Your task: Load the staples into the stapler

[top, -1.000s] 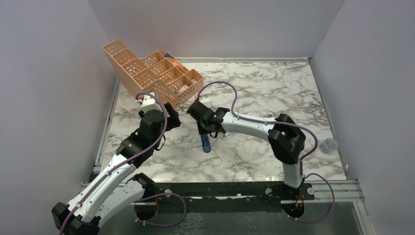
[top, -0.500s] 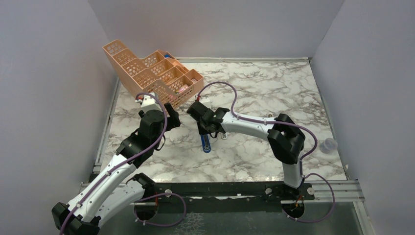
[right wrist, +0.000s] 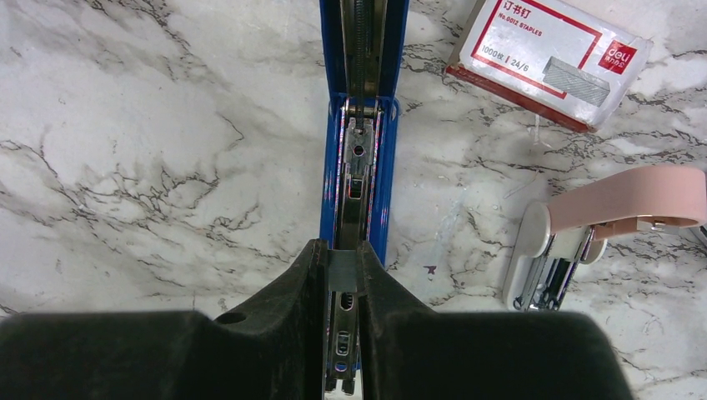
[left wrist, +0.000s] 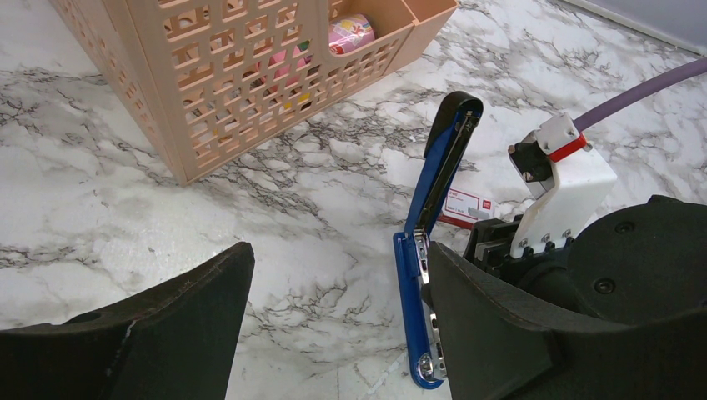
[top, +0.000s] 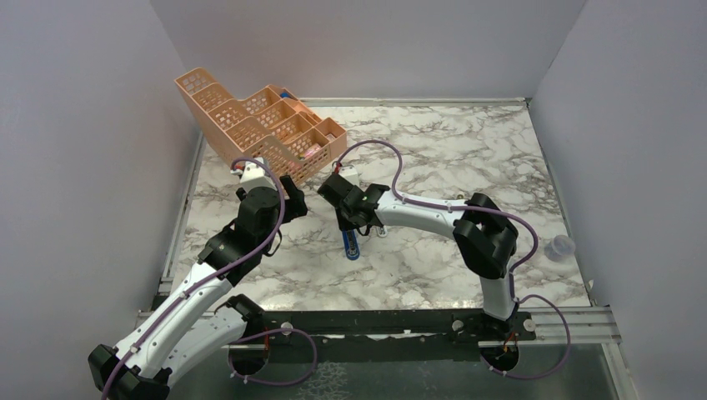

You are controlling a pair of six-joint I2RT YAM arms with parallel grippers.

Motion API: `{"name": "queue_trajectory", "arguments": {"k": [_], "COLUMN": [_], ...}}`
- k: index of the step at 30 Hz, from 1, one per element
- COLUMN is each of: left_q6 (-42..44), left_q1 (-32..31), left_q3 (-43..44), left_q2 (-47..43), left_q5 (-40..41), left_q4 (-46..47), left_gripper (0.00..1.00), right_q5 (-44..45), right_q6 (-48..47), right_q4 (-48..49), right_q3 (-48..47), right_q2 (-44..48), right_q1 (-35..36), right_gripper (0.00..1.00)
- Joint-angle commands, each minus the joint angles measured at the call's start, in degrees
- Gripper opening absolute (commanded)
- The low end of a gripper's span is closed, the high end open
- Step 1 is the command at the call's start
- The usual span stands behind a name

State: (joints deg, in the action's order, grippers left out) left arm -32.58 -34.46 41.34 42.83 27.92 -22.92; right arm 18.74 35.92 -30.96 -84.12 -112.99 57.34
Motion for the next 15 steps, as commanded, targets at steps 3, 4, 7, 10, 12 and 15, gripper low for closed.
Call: {"name": "queue_trajectory", "arguments": {"k": [3, 4, 7, 10, 12, 15], "left_q6": [-0.5, -0.5, -0.5, -0.6, -0.6, -0.7], "left_q1": [0.4, 0.4, 0.4, 0.4, 0.4, 0.4], "left_q3": [-0.6, -0.6, -0.6, -0.7, -0.7, -0.8], "left_q2": [0.1, 0.1, 0.2, 0.2, 0.2, 0.2], "left_q5": [1.4, 1.4, 1.4, 1.4, 1.3, 1.3], "left_q4": [-0.5, -0.5, -0.5, -0.5, -0.5, -0.5], "left_gripper": [0.77, 0.77, 0.77, 0.77, 0.77, 0.77], "right_q5": [0.1, 0.1, 0.1, -0.3, -0.6, -0.4], "right_q6": [-0.3, -0.4, -1.2, -1.5, -1.5, -1.5], "right_q4": [-0.3, -0.1, 0.6, 0.9, 1.0, 1.2], "right_q3": [0.6, 0.6, 0.5, 0.5, 0.7, 1.2], "right_q2": [-0.3, 0.1, 1.3, 2.0, 2.1, 2.7], "right_q1": [-0.4, -0.4, -0.4, -0.8, -1.0, -1.2], "right_gripper": [0.19, 0.19, 0.19, 0.19, 0.19, 0.18]}}
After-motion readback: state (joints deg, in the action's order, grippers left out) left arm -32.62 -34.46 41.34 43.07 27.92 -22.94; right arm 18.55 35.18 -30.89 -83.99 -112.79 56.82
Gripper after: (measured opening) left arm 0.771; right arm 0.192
